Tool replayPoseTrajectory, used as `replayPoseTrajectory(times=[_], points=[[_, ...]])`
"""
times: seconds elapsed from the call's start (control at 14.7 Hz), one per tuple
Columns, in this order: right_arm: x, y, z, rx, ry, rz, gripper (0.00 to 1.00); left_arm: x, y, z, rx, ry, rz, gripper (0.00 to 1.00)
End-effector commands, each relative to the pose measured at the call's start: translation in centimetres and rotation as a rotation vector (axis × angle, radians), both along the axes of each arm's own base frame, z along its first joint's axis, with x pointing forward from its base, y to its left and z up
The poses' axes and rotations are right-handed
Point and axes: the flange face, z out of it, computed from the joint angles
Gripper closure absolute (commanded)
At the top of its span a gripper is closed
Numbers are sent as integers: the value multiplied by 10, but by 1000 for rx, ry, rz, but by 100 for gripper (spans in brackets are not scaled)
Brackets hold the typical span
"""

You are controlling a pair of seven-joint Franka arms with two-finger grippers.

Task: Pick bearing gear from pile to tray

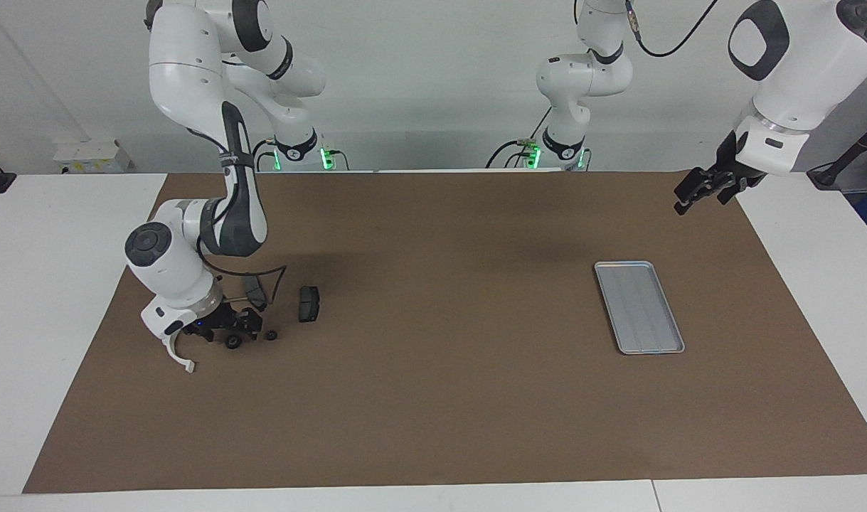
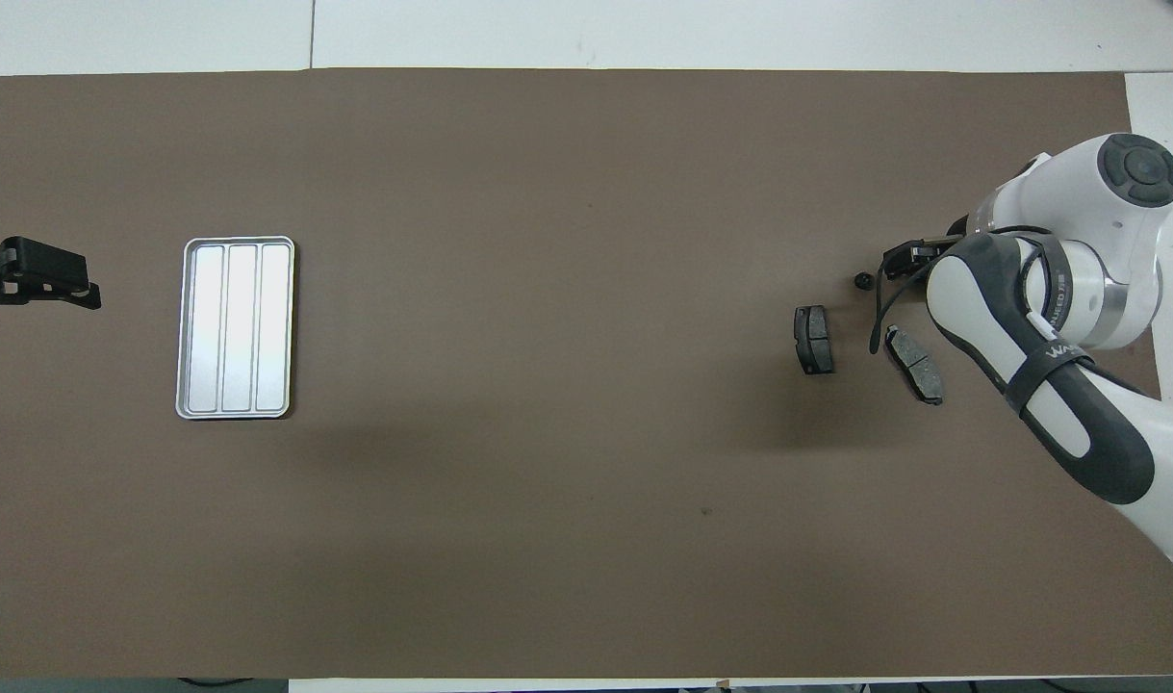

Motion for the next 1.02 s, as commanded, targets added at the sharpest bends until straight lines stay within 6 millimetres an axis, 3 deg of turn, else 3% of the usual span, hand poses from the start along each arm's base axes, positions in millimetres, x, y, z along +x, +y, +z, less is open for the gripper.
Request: replayPoseTrajectory(times=[0.0, 0.14, 0.2, 0.34, 0.55, 0.68, 0.82, 0.96], points=[[-7, -5, -8, -8, -24, 40, 5, -8, 1, 4, 4, 6, -5, 0], [-7, -6, -8, -9, -27, 43, 17, -8, 1, 4, 4, 6, -5, 0], [-7, -6, -8, -9, -27, 43, 34, -8, 1, 4, 4, 6, -5, 0], [-6, -6, -7, -9, -27, 43, 100, -8, 1, 4, 4, 6, -5, 0], [-2, -4, 13, -13, -39, 43, 100, -8, 1, 4, 4, 6, -5, 0], [8, 1, 47, -14, -50, 38, 100, -8, 1, 4, 4, 6, -5, 0], [22, 32, 85, -11, -33, 1, 100, -8, 2, 4, 4, 6, -4, 0], [23, 86, 105, -12, 0, -94, 100, -8, 1, 4, 4, 6, -5, 0]])
